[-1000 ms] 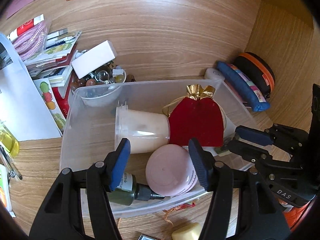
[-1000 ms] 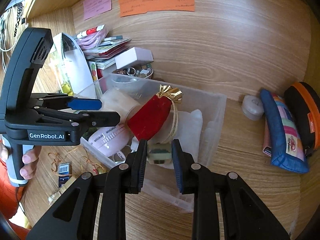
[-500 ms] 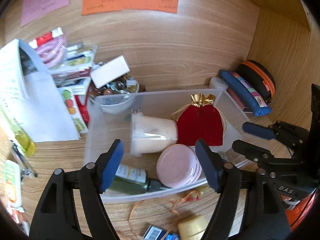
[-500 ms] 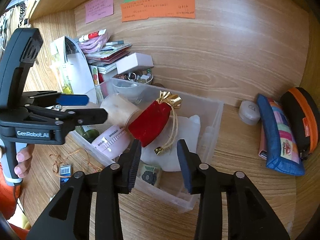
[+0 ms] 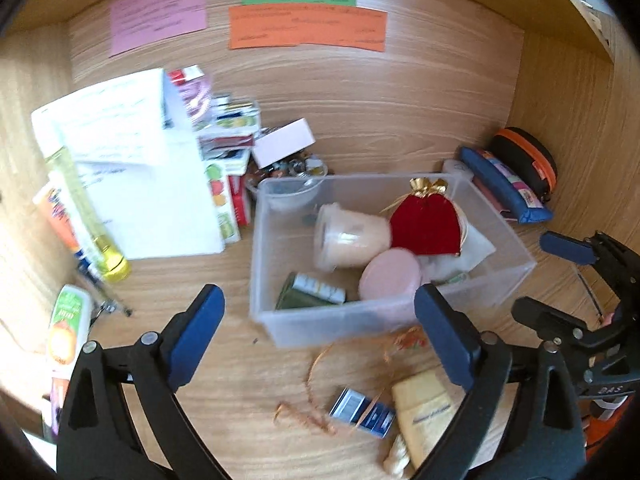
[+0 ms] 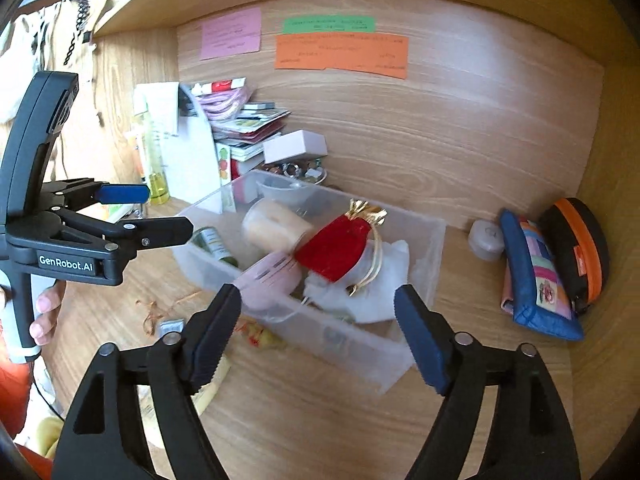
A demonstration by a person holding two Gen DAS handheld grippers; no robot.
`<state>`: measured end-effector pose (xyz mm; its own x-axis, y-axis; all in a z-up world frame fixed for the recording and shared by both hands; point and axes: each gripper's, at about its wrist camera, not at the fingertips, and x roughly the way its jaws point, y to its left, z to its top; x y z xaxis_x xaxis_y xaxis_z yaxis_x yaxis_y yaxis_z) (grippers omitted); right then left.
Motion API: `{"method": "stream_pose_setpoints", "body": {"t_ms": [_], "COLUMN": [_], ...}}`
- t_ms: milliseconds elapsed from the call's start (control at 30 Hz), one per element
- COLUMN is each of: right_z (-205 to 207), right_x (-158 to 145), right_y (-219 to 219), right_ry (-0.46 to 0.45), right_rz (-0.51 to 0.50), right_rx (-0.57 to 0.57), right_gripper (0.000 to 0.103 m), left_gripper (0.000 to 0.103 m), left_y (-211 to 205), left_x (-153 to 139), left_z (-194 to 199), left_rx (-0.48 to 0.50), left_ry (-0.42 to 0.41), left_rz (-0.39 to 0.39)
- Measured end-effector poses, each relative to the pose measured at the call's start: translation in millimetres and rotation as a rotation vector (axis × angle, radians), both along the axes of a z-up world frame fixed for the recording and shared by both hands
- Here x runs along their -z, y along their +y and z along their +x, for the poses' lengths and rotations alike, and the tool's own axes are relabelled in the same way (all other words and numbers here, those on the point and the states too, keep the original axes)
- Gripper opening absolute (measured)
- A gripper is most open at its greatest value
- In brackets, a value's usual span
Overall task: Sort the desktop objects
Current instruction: 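Move both grippers back to the desk toward the shell and cream tube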
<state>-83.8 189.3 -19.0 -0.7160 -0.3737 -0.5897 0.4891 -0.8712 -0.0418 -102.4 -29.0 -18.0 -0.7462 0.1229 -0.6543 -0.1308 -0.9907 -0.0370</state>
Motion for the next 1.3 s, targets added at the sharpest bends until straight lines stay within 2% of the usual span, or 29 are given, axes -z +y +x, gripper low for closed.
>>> {"method": "stream_pose_setpoints", "body": {"t_ms": [300,567,800,933,1100,1300], "right_z": [38.3,57.7,58.3,54.6,51.4,45.0], "right_x": [18.1,47.5,62.9,65.4,70.7,79.3], "right_y": [-20.1,-47.7,-66.0,-69.0,-79.8,-87.1], "right_ry": [-0.059,-0.171,-0.16,-0.177,-0.186,-0.204], "right_rz": [0.025,0.018,0.107,0.104,0.149,0.154], "right_rx": [-0.026,-0.097,-0.081,-0.089,-0.109,-0.124], "right_gripper": [0.084,0.084,0.084,0.084,0.082,0.063], "left_gripper": [0.099,0.099,0.099,0.099,0.099,0.099], "left_y": [-34.1,-51.3,-50.6,-47.5,-44.0,-40.2], "left_x": [21.0,47.6,59.6,64.7,70.5,76.4], "left_z": [36.3,58.2,67.7,70.1,72.7,75.7], "left_rx": [-0.063,-0.1,-0.093,-0.086,-0.084,-0.07], "left_ry": [-0.053,-0.112,-0.133,-0.139,-0.149,-0.167], "left_rz": [0.025,0.038,0.034,0.019,-0.002,-0.016]}}
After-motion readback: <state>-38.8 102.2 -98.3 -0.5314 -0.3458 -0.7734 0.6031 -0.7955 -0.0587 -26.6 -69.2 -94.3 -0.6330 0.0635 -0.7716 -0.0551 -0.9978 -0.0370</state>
